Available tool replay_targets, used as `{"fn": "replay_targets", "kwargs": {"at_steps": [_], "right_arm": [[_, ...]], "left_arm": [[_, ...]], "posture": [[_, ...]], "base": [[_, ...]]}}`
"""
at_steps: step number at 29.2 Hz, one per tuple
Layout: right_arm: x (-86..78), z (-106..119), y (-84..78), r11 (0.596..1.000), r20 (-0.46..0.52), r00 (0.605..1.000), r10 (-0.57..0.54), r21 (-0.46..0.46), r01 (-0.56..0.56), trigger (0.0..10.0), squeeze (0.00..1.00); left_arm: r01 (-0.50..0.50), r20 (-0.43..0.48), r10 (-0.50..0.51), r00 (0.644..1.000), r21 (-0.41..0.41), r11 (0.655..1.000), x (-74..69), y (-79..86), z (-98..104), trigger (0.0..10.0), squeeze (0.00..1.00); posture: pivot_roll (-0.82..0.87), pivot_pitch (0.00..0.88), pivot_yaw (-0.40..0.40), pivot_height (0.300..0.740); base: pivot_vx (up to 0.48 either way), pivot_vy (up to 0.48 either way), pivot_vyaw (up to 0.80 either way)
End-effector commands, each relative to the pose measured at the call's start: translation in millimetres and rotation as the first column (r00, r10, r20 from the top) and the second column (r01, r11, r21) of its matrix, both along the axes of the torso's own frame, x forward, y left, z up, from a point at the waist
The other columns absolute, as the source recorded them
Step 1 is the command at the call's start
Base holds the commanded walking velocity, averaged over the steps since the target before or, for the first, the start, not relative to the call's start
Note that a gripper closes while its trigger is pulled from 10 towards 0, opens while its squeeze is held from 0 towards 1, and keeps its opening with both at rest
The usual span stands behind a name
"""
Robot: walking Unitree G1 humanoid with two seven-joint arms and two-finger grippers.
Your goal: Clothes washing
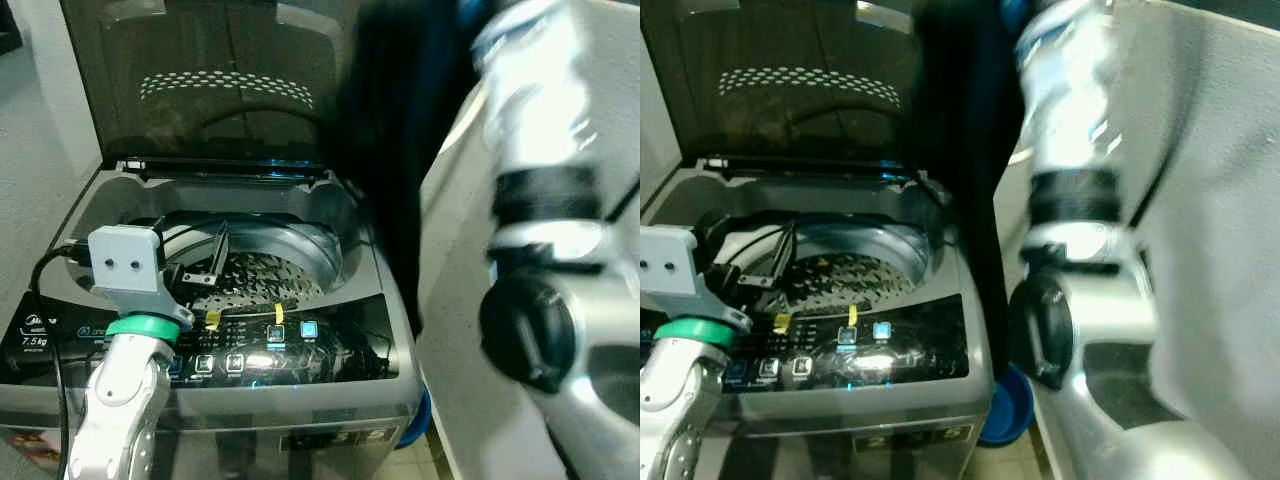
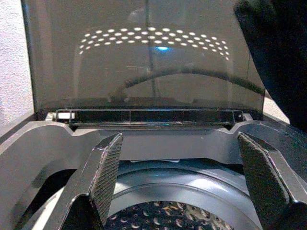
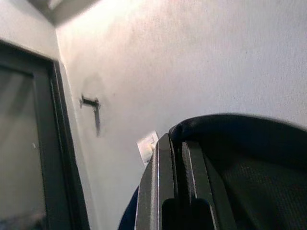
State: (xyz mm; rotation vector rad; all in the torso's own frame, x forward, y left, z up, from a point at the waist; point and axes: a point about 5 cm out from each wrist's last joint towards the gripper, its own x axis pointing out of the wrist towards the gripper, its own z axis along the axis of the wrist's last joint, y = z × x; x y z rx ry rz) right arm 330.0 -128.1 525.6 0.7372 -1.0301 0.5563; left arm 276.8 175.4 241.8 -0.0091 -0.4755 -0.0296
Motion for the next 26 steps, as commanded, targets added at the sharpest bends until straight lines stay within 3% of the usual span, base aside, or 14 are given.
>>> {"fn": "replay_targets", "kwargs": {"at_steps": [1, 2, 4, 6, 9, 10, 11, 12, 13, 17, 19, 20, 24, 26], "right_arm": [[5.1, -6, 10.1, 0.996, -0.036, 0.995, 0.093, -0.007, -0.093, 10.0, 0.0], [5.2, -11, 25.8, 0.985, -0.056, 0.988, 0.145, -0.084, -0.15, 10.0, 0.0], [5.2, -11, 25.8, 0.985, -0.056, 0.988, 0.145, -0.084, -0.15, 10.0, 0.0], [5.2, -23, 56.1, 0.936, -0.094, 0.954, 0.284, -0.189, -0.298, 10.0, 0.0], [5.1, -29, 65.6, 0.903, -0.118, 0.921, 0.371, -0.186, -0.388, 10.0, 0.0], [6.6, -40, 77.6, 0.866, -0.151, 0.901, 0.406, -0.253, -0.432, 10.0, 0.0], [6.6, -40, 77.6, 0.866, -0.151, 0.901, 0.406, -0.253, -0.432, 10.0, 0.0], [11.4, -64, 96.6, 0.814, -0.197, 0.927, 0.318, -0.445, -0.373, 10.0, 0.0], [19.3, -94, 112.7, 0.724, -0.236, 0.951, 0.201, -0.618, -0.307, 10.0, 0.0], [19.3, -94, 112.7, 0.724, -0.236, 0.951, 0.201, -0.618, -0.307, 10.0, 0.0], [34.0, -142, 132.4, 0.557, -0.301, 0.948, 0.102, -0.772, -0.305, 10.0, 0.0], [39.1, -156, 136.0, 0.511, -0.32, 0.945, 0.068, -0.802, -0.308, 10.0, 0.0], [50.6, -185, 140.7, 0.467, -0.369, 0.928, -0.043, -0.829, -0.308, 10.0, 0.0], [50.6, -185, 140.7, 0.467, -0.369, 0.928, -0.043, -0.829, -0.308, 10.0, 0.0]], "left_arm": [[-0.002, -0.008, 0.002, 1.0, 0.008, 1.0, -2.6, 0.1, -3, 10.0, 0.0], [-0.005, -0.012, 0.005, 1.0, 0.023, 1.0, -3.5, 0.9, -4, 10.0, 0.0], [-0.005, -0.012, 0.005, 1.0, 0.023, 1.0, -3.5, 0.9, -4, 10.0, 0.0], [-0.088, -0.071, 0.094, 0.993, 0.086, 0.992, -0.5, 10.3, -12, 10.0, 0.0], [-0.159, -0.101, 0.17, 0.98, 0.104, 0.982, 1.2, 19.6, -16, 10.0, 0.0], [-0.22, -0.123, 0.234, 0.964, 0.118, 0.968, 2.2, 28.7, -19, 10.0, 0.0], [-0.22, -0.123, 0.234, 0.964, 0.118, 0.968, 2.2, 28.7, -19, 10.0, 0.0], [-0.245, -0.127, 0.26, 0.957, 0.121, 0.962, 2.2, 34.3, -19, 10.0, 0.0], [-0.243, -0.118, 0.258, 0.959, 0.124, 0.962, 1.7, 35.9, -17, 10.0, 0.0], [-0.243, -0.118, 0.258, 0.959, 0.124, 0.962, 1.7, 35.9, -17, 10.0, 0.0], [-0.187, -0.102, 0.199, 0.975, 0.119, 0.975, 0.6, 30.8, -14, 10.0, 0.0], [-0.159, -0.101, 0.172, 0.98, 0.118, 0.98, 0.2, 27.2, -14, 10.0, 0.0], [-0.098, -0.093, 0.11, 0.99, 0.127, 0.987, -0.7, 16.0, -13, 10.0, 0.0], [-0.098, -0.093, 0.11, 0.99, 0.127, 0.987, -0.7, 16.0, -13, 10.0, 0.0]], "posture": [[0.1, 0.03, -0.013, 0.74], [0.1, 0.031, -0.008, 0.74], [0.1, 0.031, -0.008, 0.74], [0.1, 0.032, -0.004, 0.74], [0.1, 0.031, -0.002, 0.74], [0.11, 0.03, -0.001, 0.74], [0.11, 0.03, -0.001, 0.74], [0.11, 0.03, -0.001, 0.74], [0.11, 0.03, -0.001, 0.74], [0.11, 0.03, -0.001, 0.74], [0.11, 0.028, -0.001, 0.74], [0.11, 0.028, 0.001, 0.74], [0.11, 0.029, 0.0, 0.74], [0.11, 0.029, 0.0, 0.74]], "base": [[0.0, 0.0, 0.0], [0.0, 0.0, 0.0], [0.0, 0.0, 0.0], [0.0, 0.0, 0.0], [0.0, 0.0, 0.0], [0.0, 0.0, 0.0], [0.0, 0.0, 0.0], [0.0, 0.0, 0.0], [0.0, 0.0, 0.0], [0.0, 0.0, 0.0], [0.0, 0.0, 0.0], [0.0, 0.0, 0.0], [0.0, 0.0, 0.0], [0.0, 0.0, 0.0]]}}
